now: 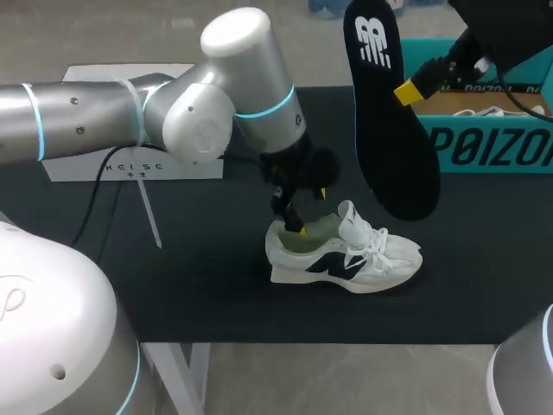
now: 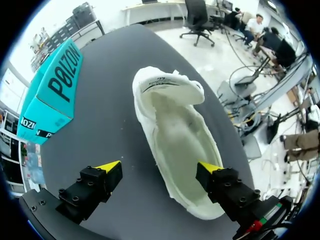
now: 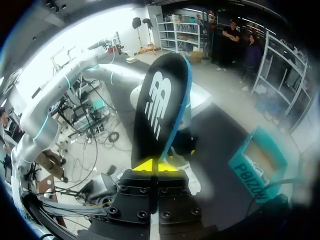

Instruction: Take the shoe out of the shoebox, open the shoe tongue, remove and reinsert the insole, then place the shoe into the shoebox

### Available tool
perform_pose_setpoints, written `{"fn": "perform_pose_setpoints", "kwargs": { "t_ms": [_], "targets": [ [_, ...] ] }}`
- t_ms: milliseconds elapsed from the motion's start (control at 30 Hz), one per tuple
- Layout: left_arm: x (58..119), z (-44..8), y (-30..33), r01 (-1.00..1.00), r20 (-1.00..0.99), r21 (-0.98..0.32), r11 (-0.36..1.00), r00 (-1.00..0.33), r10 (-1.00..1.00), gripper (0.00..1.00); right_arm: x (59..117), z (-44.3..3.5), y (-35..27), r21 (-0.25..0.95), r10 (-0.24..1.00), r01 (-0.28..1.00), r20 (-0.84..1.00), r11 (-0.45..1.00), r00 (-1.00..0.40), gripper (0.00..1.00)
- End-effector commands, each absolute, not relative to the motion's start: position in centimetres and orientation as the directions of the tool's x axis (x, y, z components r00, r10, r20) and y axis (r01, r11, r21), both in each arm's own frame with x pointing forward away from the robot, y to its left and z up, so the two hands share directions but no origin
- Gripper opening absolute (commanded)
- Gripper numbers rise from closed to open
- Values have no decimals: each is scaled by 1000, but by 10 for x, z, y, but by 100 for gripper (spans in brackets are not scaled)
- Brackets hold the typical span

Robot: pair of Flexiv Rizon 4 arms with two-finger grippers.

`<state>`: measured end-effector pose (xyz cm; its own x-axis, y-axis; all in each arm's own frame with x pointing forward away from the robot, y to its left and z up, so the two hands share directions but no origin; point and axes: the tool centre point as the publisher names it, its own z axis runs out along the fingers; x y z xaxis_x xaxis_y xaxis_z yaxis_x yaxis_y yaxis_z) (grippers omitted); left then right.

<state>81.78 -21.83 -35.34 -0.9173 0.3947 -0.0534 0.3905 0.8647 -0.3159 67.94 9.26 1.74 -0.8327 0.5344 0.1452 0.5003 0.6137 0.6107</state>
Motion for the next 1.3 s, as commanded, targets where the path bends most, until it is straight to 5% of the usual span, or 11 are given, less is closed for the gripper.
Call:
{"fn": "perform_pose_setpoints", "kwargs": {
  "t_ms": [33,200,233,267,300,1000,1300],
  "targets": [
    [822,-371,-229,383,-41,-319,867,-920,391,100,681,18,94,607,534,502,147,616,-833,0],
    [818,-379,-232,370,-10,-324,871,-922,388,100,681,18,94,607,534,502,147,616,-833,0],
    [819,-380,-232,370,-12,-323,871,-922,387,48,681,18,94,607,534,502,147,616,-833,0],
    [820,-381,-231,370,-16,-329,869,-922,387,13,681,18,94,607,534,502,147,616,-833,0],
    [819,-380,-231,367,-4,-336,867,-921,389,0,681,18,94,607,534,502,147,616,-833,0],
    [818,-383,-226,378,8,-341,861,-914,405,0,681,18,94,607,534,502,147,616,-833,0],
    [818,-342,-245,543,-85,-437,717,-818,568,0,681,18,94,607,534,502,147,616,-833,0]
  ]
}}
